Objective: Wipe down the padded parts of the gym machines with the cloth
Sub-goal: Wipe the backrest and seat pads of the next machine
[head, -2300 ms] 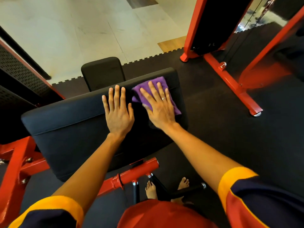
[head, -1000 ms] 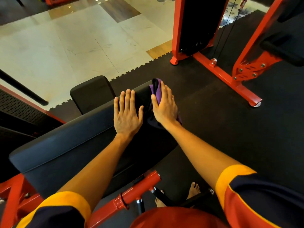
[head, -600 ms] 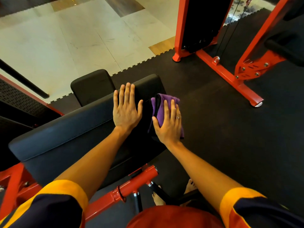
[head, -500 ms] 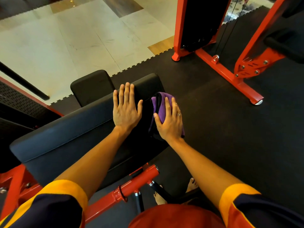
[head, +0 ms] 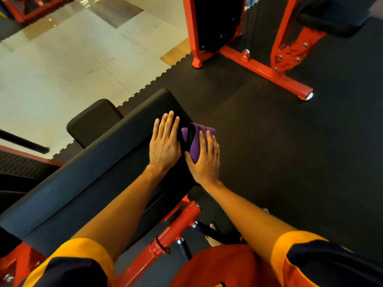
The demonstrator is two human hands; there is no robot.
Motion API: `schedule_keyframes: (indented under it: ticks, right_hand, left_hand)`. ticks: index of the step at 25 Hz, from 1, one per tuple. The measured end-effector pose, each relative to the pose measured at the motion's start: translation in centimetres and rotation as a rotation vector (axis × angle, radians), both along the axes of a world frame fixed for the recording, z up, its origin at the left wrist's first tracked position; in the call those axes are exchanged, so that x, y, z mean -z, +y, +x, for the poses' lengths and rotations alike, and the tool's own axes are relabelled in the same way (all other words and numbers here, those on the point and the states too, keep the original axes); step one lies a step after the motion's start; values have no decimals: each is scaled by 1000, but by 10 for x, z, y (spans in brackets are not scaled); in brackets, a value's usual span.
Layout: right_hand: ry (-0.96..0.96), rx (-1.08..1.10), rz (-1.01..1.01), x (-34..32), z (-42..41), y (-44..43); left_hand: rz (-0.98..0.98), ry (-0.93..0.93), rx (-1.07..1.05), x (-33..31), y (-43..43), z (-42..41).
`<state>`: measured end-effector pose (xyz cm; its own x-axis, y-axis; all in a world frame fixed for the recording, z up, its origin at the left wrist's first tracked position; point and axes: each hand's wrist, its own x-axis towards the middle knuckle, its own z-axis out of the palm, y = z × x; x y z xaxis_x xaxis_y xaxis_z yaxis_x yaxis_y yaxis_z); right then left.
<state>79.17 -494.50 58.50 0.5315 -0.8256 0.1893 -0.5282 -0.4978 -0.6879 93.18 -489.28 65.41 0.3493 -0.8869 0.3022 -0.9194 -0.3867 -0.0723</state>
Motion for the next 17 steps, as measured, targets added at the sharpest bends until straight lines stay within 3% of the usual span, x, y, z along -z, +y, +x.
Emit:
schedule_keyframes:
  ticks: [4, 7, 14, 17]
  right_hand:
    - [-79, 226, 424, -4, 7, -32]
    - [-83, 266, 638, -8, 7, -54]
    - [-365, 518, 704, 2, 6, 39]
    - [-322, 498, 766, -5, 2, 12]
  left_hand:
    - [15, -87, 23, 9, -7, -1]
    - [33, -99, -5, 9, -8, -4]
    - [32, -105, -14, 9, -7, -3]
    - [31, -80, -15, 9, -7, -5]
